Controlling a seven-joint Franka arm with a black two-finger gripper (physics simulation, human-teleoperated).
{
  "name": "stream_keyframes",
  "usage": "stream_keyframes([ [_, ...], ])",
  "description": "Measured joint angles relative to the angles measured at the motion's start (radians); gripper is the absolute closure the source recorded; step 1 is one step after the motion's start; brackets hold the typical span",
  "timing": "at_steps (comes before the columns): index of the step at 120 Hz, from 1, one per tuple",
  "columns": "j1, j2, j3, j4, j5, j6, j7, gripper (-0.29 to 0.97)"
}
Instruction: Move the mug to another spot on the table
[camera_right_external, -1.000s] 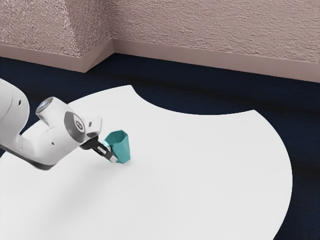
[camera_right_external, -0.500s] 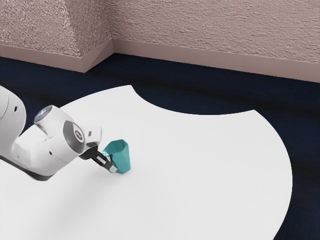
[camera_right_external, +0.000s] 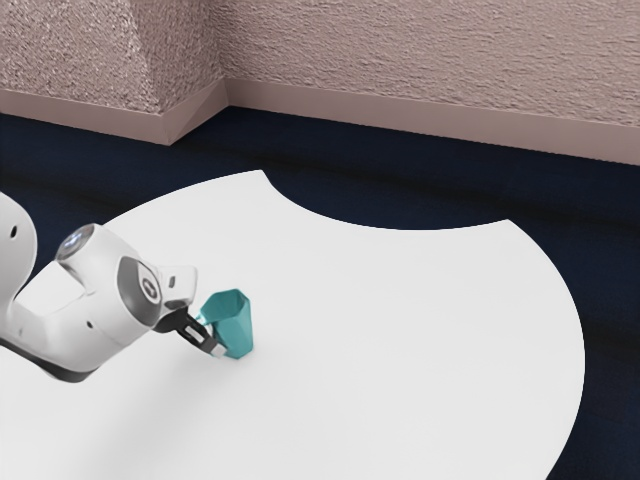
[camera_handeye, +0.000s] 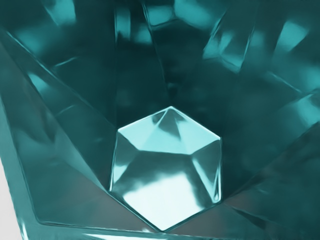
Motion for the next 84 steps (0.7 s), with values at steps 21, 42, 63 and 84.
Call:
stream_keyframes([
  [21,0.004,0.002,-0.015,0.001,0.0,-0.006,0.003,0.28],
  [42,0.003,0.002,-0.016,-0.006,-0.001,-0.013,0.005,0.12],
  [63,0.005,-0.023,-0.015,-0.045,-0.006,-0.017,0.006,0.05],
  [84,0.007,-0.08,-0.015,-0.109,-0.023,-0.019,0.006,0.02],
])
